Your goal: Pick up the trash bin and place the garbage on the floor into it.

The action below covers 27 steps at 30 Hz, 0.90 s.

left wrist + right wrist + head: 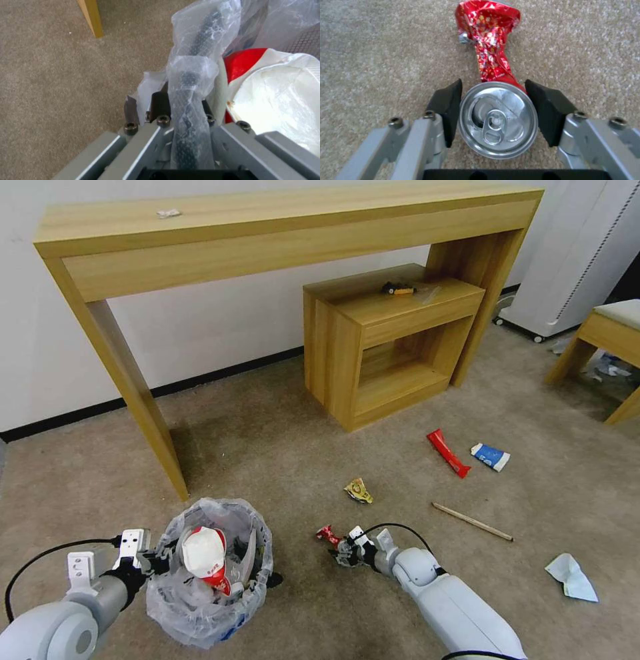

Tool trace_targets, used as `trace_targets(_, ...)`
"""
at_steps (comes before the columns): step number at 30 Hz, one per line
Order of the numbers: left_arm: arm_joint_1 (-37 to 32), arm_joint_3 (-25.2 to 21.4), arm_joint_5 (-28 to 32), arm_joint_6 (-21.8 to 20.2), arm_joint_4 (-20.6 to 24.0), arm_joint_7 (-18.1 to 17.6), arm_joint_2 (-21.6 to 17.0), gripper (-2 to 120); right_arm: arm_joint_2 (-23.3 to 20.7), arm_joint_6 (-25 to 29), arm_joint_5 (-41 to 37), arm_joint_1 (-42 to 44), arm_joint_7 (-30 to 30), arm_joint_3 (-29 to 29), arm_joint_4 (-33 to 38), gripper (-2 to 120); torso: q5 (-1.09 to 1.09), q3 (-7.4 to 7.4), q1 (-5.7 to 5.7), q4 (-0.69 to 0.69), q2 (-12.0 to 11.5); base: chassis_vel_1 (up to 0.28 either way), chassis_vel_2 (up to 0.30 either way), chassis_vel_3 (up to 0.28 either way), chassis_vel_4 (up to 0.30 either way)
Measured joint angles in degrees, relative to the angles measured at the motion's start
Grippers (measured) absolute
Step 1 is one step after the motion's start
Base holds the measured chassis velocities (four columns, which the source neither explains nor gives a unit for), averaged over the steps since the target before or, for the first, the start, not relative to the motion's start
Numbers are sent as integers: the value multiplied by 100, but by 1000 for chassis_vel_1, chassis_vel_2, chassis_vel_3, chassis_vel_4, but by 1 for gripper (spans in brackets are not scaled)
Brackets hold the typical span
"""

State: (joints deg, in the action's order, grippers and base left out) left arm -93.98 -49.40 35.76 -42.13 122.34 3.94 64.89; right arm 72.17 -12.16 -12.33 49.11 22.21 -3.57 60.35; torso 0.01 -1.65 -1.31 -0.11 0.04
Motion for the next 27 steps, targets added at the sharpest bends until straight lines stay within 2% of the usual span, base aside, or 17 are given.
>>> trace_targets(3, -12, -5, 3, 0, 20, -2, 0, 0, 21, 44, -7, 47, -67, 19, 15, 36, 1, 1, 1, 1, 0, 0, 0, 0, 0)
trace_targets(10, -16, -8, 5, 0, 36, -2, -4, 0, 8, 72, -11, 137, -206, 58, 176, 21, 1, 1, 1, 1, 0, 0, 0, 0, 0)
trace_targets(12, -16, -5, 5, 0, 44, -2, -2, 0, -25, 70, -32, 170, -259, 83, 272, 11, 0, 1, 0, 0, 0, 0, 0, 0, 0)
trace_targets(16, -16, 13, -1, 0, 45, -2, 16, 0, -33, 68, -38, 183, -265, 96, 272, 0, -1, 1, 1, 0, 0, 0, 0, 0, 0)
trace_targets(27, -13, 13, -7, 0, 38, 4, -5, 0, 5, 94, -33, 166, -329, 159, 320, 0, 0, -1, 0, 0, 0, 0, 0, 0, 0)
